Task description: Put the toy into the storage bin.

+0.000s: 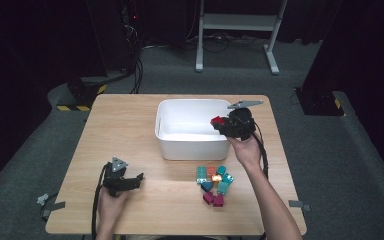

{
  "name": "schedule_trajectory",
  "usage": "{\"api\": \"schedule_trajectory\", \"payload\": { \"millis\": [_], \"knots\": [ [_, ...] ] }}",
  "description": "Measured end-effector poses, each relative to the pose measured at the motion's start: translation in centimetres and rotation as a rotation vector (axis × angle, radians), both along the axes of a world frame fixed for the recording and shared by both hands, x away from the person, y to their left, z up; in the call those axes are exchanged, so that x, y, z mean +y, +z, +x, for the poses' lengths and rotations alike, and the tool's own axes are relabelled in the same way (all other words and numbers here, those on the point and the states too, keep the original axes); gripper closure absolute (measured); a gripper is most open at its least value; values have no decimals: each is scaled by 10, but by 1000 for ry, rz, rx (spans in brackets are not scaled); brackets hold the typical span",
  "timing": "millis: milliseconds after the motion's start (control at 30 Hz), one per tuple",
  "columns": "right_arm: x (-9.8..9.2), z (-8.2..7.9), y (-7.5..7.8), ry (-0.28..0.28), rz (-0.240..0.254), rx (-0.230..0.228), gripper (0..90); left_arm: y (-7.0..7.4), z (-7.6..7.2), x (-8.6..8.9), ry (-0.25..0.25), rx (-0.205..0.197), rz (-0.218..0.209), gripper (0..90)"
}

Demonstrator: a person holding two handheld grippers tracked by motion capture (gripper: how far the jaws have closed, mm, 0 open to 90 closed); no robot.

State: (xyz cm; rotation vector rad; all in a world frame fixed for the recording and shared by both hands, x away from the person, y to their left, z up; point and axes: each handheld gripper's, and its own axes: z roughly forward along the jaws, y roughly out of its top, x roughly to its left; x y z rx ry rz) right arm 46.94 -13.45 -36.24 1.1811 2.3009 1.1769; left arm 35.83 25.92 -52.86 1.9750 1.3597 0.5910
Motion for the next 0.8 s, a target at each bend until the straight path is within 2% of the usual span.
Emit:
{"api": "schedule_trajectory", "payload": {
  "millis": [233, 333, 500, 800],
  "knots": [
    [6, 6, -4, 0, -20, 17, 584, 0, 0, 0, 0, 0, 0, 149],
    [7, 6, -5, -11, -25, 17, 531, 0, 0, 0, 0, 0, 0, 150],
    [8, 5, -5, -12, -39, 18, 501, 0, 0, 0, 0, -1, -1, 150],
    [-9, -14, 9, -12, 8, -42, 478, 0, 0, 0, 0, -1, 0, 151]
  ]
}}
